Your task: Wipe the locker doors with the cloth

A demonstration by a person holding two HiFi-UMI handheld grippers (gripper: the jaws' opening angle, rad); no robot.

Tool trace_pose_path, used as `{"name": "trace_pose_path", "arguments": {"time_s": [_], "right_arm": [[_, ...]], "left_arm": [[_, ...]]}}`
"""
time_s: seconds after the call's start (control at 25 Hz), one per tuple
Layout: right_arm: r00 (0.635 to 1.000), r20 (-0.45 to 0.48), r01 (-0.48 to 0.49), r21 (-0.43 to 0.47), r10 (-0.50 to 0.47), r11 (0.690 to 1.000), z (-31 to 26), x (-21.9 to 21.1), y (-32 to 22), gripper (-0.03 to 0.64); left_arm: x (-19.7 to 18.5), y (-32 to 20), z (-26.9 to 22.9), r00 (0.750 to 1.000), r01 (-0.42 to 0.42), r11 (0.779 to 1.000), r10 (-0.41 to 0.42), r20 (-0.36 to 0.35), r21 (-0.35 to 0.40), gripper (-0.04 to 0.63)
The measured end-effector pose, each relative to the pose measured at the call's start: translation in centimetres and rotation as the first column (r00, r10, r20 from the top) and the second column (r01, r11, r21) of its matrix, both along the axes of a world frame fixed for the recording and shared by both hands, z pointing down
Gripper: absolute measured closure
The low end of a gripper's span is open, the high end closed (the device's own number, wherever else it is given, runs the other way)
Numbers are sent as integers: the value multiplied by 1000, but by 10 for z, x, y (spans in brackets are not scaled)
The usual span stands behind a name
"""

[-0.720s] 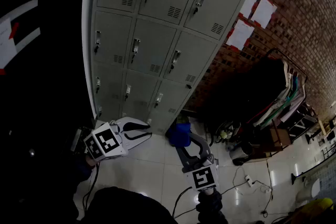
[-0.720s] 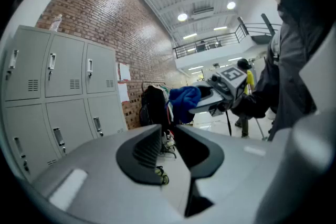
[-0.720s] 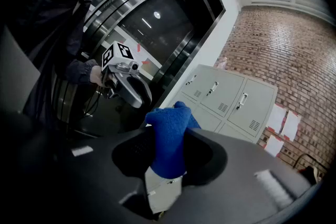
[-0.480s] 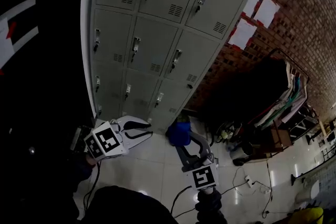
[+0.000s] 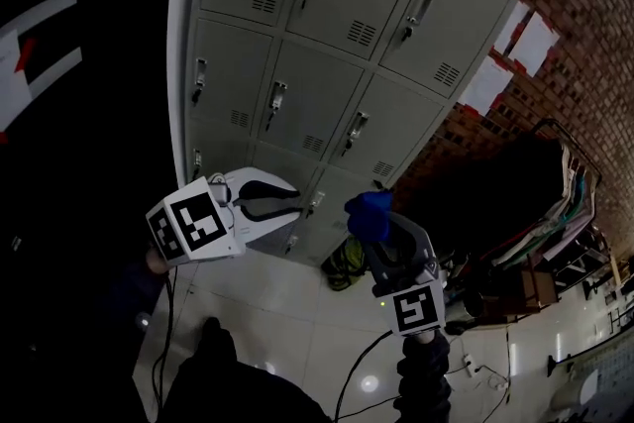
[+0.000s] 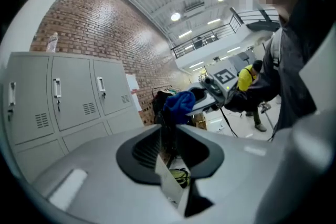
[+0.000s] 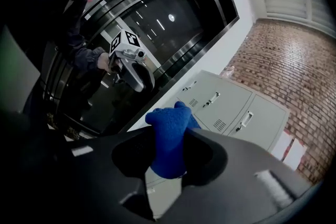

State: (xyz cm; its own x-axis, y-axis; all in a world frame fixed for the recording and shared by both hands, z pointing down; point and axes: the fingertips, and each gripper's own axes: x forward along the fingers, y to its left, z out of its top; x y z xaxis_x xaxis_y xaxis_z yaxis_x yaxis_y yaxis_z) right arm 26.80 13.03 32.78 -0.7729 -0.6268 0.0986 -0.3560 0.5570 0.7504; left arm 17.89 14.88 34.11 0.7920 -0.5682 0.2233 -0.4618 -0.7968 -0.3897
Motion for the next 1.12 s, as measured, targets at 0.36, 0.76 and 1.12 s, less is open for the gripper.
{"name": "trace_pose_path", "arguments": {"time_s": [0.36,0.76,1.12], "right_arm": [[997,-74,22,125,-13,992,-81,-94,-117,491],[999,-32,-6,198,12,980,-196,-205,-268,491],[1000,-8,-20,211,22,977,-286,-257,-347,491]], "left_arm": [[-76,-111,-70,992,-12,987,-8,124,161,538],[-165,-274,-185,983,-84,954,32,180,287,538],[-205,-352,-278,991,-86,938,47,123,335,538]]}}
